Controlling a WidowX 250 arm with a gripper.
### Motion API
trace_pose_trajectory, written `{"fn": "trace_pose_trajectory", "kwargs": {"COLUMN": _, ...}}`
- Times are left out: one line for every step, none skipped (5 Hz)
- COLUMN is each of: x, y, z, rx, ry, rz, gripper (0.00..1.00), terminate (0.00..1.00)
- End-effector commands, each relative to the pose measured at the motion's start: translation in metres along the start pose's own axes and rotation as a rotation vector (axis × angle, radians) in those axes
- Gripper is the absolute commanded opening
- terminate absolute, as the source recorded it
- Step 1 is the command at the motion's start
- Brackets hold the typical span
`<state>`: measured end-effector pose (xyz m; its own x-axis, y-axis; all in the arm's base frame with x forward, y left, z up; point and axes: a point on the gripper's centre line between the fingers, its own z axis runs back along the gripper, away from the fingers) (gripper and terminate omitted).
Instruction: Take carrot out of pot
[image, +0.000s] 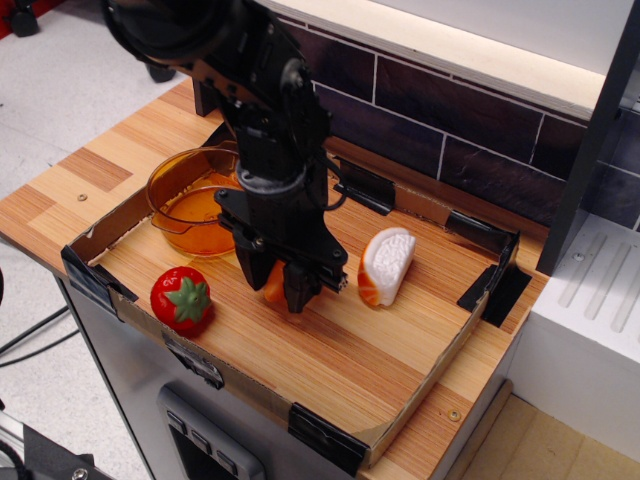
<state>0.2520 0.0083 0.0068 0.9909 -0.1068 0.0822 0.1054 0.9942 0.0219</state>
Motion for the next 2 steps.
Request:
{"fn": "trace_pose_trajectory", "kwargs": {"x": 0.0149, "y": 0.0084, "z": 0.0148, "rx": 0.007, "ry": -0.047, "rz": 0.038, "gripper": 1.0, "terminate": 0.0}}
{"fn": "trace_pose_trajectory", "kwargs": {"x": 0.016, "y": 0.0109, "z": 0.0217, "rx": 0.015, "ry": -0.049, "rz": 0.074, "gripper": 1.0, "terminate": 0.0}}
